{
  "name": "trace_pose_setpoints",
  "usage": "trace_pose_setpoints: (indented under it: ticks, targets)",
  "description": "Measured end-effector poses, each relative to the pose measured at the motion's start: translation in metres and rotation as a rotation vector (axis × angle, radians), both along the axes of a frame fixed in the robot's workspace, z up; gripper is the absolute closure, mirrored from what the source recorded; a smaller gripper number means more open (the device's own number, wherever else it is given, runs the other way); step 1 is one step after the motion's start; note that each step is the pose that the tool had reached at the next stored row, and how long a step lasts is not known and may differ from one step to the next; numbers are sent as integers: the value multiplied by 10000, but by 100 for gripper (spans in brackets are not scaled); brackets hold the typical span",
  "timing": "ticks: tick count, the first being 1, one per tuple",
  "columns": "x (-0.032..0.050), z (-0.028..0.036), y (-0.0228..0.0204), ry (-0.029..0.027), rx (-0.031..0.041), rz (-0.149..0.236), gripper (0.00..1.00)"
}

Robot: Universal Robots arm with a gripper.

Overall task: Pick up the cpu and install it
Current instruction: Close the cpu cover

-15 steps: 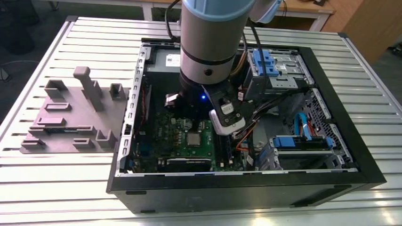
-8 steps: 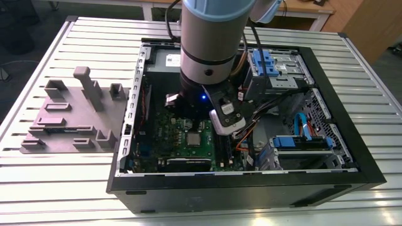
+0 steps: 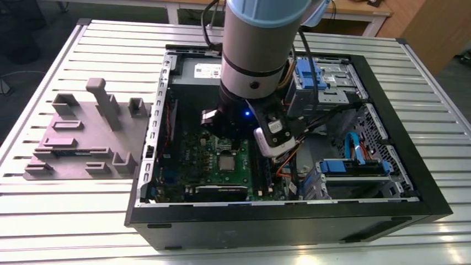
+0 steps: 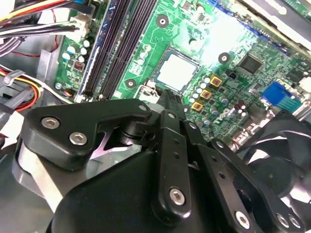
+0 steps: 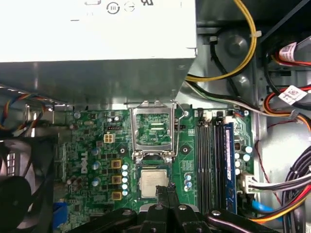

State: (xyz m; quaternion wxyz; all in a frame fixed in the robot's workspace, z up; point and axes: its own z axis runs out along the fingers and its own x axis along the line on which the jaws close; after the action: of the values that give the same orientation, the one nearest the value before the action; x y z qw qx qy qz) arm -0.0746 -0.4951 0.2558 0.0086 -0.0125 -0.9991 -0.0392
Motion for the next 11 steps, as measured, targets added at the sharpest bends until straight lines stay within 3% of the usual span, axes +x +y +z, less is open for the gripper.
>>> trace_pose_setpoints:
  ticks: [5,11]
  targets:
    - [4,-18,0,1,-4,851,89]
    - [78,-30,73,1,-2,874,89]
